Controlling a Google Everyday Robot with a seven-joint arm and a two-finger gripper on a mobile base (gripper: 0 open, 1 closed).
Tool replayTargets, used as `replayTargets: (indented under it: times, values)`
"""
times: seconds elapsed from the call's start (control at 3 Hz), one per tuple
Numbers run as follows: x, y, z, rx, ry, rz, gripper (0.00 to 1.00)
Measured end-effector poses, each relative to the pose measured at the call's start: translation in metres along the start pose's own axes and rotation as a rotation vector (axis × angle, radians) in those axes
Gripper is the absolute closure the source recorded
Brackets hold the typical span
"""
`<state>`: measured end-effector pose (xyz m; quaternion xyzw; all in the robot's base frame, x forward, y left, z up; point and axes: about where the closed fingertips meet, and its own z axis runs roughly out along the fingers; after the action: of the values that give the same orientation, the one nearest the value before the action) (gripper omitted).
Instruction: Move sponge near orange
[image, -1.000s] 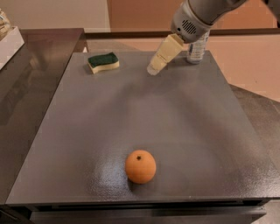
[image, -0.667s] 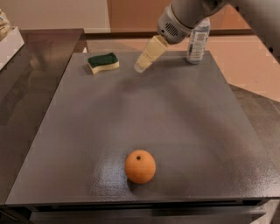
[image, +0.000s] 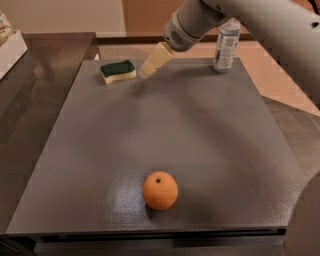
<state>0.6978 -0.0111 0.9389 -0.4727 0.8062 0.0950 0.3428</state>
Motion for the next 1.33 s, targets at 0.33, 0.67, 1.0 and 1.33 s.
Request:
replayTargets:
  times: [0.33, 0.67, 1.0, 1.33]
  values:
    - [-0.016, -0.007, 0.022, 0.027, -0.058, 0.014, 0.0]
    - [-0.034, -0.008, 0.048, 0.018, -0.109, 0.021, 0.0]
    - [-0.046, -0.004, 0.074, -0.012, -0.139, 0.011, 0.0]
    - [-0.053, 0.002, 0.098, -0.049, -0.154, 0.008, 0.0]
